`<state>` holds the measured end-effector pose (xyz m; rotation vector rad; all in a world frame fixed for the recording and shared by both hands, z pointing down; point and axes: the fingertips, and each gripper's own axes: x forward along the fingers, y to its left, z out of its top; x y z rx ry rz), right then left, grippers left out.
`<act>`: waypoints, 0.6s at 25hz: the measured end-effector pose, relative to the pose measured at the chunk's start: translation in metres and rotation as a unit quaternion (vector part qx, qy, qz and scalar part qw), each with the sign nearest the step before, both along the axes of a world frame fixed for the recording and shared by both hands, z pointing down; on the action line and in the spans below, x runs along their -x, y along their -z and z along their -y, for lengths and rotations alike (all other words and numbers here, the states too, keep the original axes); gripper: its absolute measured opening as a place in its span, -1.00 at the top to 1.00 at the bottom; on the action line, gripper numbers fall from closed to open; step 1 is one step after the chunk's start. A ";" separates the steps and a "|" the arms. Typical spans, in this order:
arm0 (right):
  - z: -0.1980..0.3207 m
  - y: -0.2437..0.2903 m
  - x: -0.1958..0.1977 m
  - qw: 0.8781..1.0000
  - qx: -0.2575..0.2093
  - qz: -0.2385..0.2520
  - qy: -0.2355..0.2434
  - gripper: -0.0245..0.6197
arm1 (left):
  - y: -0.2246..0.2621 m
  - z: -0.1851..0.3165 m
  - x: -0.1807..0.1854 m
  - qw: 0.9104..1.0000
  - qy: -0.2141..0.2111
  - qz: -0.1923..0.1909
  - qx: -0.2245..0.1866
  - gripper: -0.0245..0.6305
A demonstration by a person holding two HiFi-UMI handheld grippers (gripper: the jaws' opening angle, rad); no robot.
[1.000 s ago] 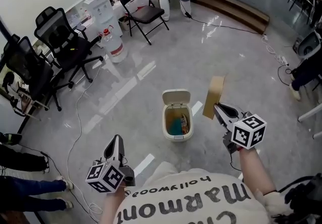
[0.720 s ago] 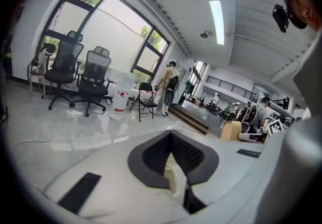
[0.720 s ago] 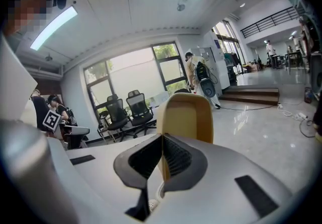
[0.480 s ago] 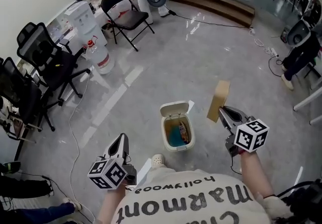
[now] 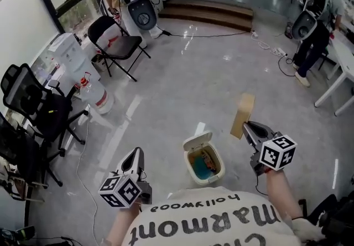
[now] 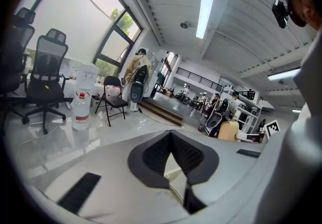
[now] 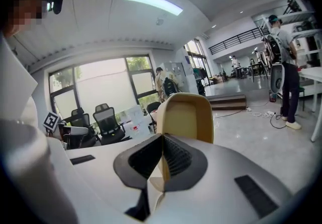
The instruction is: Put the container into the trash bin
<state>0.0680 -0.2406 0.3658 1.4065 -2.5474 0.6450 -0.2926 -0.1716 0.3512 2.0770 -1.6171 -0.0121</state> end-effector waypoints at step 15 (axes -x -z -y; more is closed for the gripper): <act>-0.046 -0.043 -0.011 0.994 0.072 -0.042 -0.069 0.90 | -0.044 0.039 -0.021 0.993 -0.099 -0.025 0.051 0.85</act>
